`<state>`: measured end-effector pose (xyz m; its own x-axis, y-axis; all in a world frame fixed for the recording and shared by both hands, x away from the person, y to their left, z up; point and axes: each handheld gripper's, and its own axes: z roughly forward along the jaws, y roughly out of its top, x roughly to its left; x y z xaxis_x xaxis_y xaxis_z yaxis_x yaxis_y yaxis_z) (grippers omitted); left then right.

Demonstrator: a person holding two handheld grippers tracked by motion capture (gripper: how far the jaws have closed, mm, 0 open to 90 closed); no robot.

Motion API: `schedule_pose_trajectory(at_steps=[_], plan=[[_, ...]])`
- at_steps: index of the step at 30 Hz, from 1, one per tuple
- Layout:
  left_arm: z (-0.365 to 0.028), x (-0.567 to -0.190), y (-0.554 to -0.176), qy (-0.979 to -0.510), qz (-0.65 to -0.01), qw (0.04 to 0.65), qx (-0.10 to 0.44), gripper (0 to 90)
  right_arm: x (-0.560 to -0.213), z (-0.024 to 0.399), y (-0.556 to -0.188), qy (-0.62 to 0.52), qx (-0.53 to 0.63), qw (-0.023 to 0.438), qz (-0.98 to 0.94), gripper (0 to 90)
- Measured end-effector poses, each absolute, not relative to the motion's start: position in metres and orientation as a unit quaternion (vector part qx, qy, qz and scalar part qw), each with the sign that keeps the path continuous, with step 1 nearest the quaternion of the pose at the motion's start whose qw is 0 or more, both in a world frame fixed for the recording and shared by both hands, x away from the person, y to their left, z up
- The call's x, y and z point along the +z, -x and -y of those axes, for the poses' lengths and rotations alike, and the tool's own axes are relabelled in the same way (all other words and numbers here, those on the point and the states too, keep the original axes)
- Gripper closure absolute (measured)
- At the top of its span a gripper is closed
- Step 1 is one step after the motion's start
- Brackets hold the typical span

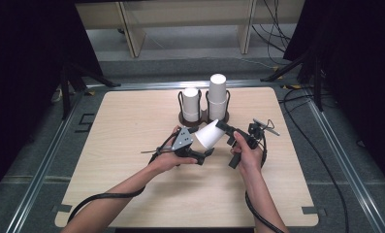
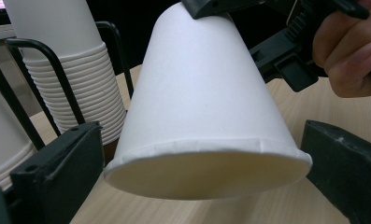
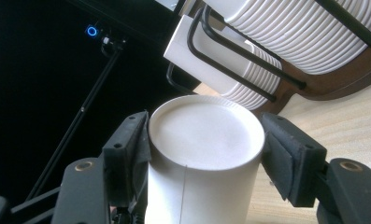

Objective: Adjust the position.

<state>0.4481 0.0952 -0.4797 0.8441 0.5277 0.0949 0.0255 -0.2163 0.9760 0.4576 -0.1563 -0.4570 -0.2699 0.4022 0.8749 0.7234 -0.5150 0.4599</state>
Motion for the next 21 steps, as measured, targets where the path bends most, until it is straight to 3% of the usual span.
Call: schedule_pose_trajectory(at_steps=[21], plan=[[-0.0897, -0.484, -0.451, -0.743, -0.18, 0.61, 0.21, 7.1, -0.4574, 0.1581, -0.4586, 0.597, -0.641, 0.138, 0.462, 36.4]])
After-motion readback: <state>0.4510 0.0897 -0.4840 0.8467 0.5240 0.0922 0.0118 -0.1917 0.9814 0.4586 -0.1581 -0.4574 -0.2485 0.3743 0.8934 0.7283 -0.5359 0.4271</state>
